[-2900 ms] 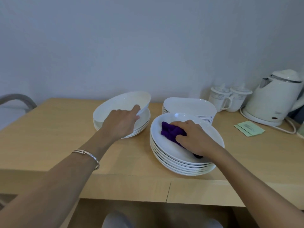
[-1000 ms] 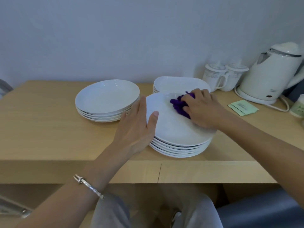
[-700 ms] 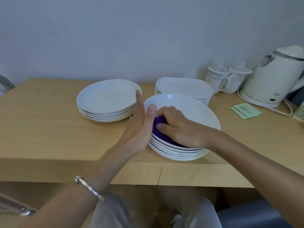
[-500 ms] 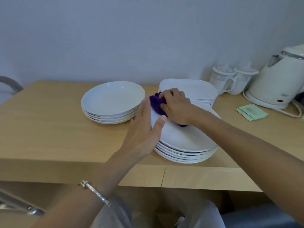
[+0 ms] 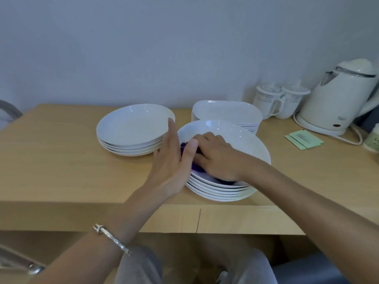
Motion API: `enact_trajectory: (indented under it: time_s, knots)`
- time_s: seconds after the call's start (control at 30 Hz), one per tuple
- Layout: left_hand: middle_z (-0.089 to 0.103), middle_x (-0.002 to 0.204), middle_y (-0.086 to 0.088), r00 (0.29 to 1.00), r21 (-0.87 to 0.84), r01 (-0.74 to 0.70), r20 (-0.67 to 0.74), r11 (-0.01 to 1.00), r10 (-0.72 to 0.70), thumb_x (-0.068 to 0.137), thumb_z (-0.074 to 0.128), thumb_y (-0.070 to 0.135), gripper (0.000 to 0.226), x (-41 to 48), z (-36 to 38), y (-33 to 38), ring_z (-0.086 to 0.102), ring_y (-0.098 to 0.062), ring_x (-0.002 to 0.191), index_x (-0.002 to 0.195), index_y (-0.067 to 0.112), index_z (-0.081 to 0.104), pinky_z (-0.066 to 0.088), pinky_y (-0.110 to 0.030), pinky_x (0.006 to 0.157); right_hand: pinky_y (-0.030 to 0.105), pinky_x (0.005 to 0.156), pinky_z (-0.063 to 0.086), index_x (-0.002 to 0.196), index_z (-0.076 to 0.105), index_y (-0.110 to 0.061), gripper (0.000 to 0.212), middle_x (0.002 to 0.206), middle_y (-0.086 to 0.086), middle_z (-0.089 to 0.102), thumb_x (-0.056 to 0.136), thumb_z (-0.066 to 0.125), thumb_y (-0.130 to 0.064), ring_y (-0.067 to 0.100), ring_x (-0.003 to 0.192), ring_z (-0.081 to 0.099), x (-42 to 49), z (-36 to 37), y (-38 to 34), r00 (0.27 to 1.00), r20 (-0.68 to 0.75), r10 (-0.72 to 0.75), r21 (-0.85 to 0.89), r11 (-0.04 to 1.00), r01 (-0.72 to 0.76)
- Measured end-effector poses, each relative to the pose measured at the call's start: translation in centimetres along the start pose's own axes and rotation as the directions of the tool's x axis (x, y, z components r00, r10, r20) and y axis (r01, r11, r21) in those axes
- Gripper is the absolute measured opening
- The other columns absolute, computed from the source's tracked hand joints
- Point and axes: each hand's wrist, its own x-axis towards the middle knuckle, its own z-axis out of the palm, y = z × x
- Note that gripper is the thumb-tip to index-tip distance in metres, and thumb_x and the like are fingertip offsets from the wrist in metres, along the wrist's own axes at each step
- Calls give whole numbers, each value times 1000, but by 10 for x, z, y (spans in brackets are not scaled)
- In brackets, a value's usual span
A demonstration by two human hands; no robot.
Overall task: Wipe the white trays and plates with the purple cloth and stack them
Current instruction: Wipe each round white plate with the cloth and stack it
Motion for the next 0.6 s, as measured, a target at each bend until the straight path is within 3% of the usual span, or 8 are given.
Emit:
enact_trajectory:
  time_s: [0.1,0.17,0.23,0.3,0.37,0.43,0.5,0.6]
  knots:
    - [-3,161,5,999,90,49,21,995,-51,88,20,70,85,-3,-2,6,-2,-10,147,148,25,-20,6,-43,120,41,91,32,126,40,-24,30,126,7,39,99,37,-35,30,115,35,43,3,10,984,-135,115,-57,991,-124]
    - [-4,161,1,995,305,52,66,951,-76,85,12,67,85,-2,-7,11,-7,-12,147,152,19,-7,0,-40,119,42,91,33,128,41,-20,32,129,11,39,99,36,-34,32,116,36,56,-1,25,953,-231,194,-95,971,-220]
    - [21,156,-4,995,582,-63,100,811,5,89,8,67,80,-3,-14,18,8,-19,146,147,14,26,6,-41,117,43,90,34,128,42,-17,34,129,13,40,100,36,-34,33,116,38,51,-6,41,928,-301,218,-195,939,-284]
    - [40,145,3,963,652,-252,240,715,120,89,9,69,78,-6,-19,30,20,-16,142,135,17,44,12,-36,114,43,90,36,128,43,-16,33,126,13,43,100,36,-34,33,115,39,36,-12,53,926,-300,230,-254,916,-309]
    - [29,154,10,880,582,-382,467,717,90,93,23,65,67,-12,-19,44,15,-10,144,143,23,39,7,-29,115,38,86,38,125,45,-17,31,121,10,48,100,38,-33,29,109,45,19,-22,59,941,-226,251,-154,945,-289]
    - [23,157,11,784,538,-513,611,669,111,96,27,58,58,-16,-12,53,15,-8,143,144,28,39,9,-29,115,28,73,38,118,50,-19,24,109,2,56,99,43,-31,17,92,51,2,-34,58,950,-163,266,57,964,-261]
    - [28,155,10,741,523,-585,656,620,146,100,25,51,51,-17,-5,52,19,-6,143,142,28,43,19,-33,115,21,65,35,109,53,-21,17,97,-6,57,97,46,-31,5,79,49,-14,-43,54,943,-172,284,263,936,-234]
    - [27,154,16,751,532,-548,652,646,100,101,24,49,49,-18,-2,52,19,-3,143,144,30,40,30,-35,111,23,68,41,106,57,-21,17,97,-4,62,95,50,-31,8,80,55,-36,-51,49,923,-247,295,451,878,-160]
